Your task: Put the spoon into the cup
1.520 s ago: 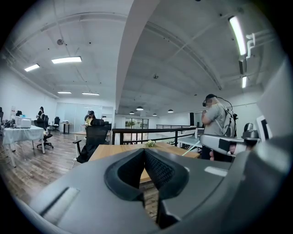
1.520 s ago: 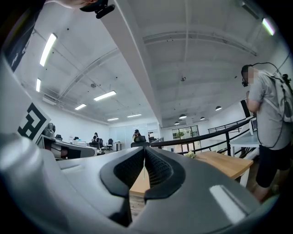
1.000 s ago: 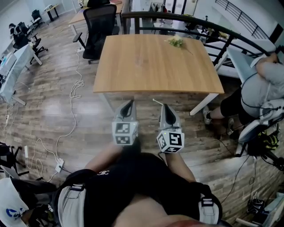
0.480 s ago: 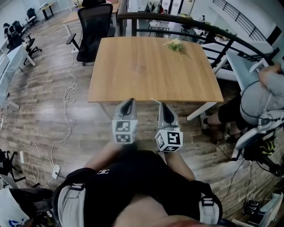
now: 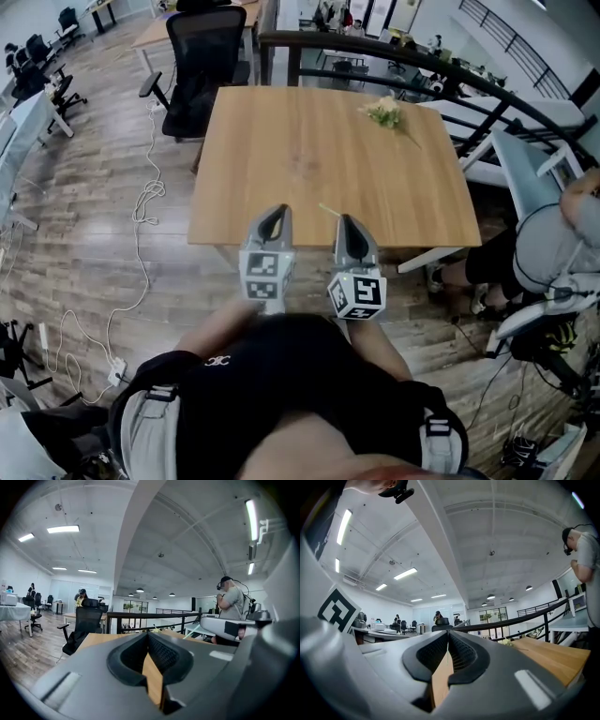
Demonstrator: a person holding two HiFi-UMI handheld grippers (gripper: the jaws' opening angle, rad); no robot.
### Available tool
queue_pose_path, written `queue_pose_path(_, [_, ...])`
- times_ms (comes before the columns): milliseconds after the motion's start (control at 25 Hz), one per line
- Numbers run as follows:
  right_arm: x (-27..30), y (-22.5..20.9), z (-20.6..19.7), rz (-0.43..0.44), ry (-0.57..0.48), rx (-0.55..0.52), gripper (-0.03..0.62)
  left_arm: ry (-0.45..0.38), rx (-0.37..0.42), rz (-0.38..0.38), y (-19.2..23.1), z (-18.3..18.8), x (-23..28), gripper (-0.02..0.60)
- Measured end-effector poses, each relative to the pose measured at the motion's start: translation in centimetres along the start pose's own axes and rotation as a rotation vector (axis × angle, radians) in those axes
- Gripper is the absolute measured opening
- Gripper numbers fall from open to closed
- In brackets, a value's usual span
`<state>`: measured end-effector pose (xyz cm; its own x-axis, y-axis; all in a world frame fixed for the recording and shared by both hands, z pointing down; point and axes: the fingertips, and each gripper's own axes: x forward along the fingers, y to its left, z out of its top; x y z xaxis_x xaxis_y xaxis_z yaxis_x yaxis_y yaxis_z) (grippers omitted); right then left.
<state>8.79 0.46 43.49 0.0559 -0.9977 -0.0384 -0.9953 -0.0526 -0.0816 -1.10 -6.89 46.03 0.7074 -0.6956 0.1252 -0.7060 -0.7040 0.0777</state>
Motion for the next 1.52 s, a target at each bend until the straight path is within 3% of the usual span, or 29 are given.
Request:
queue_pose_path(360, [7.8, -0.7, -0.6, -0.027, 0.012, 0.017, 0.011, 0.029, 0.005, -0.043, 4.3, 0.8, 6.5, 0.012])
queue_pose_path(760, [11.7, -3.1, -0.3, -0.034, 0.010, 0.020, 0.011, 0.054, -0.003, -0.054, 4.9, 0.7, 11.4, 0.012])
queue_pose_path(1520, [23.7, -10.4, -1.4, 0.139, 0.052, 0.050, 0.011, 0.072, -0.001, 0.107, 6.3, 1.7, 22.6, 0.012])
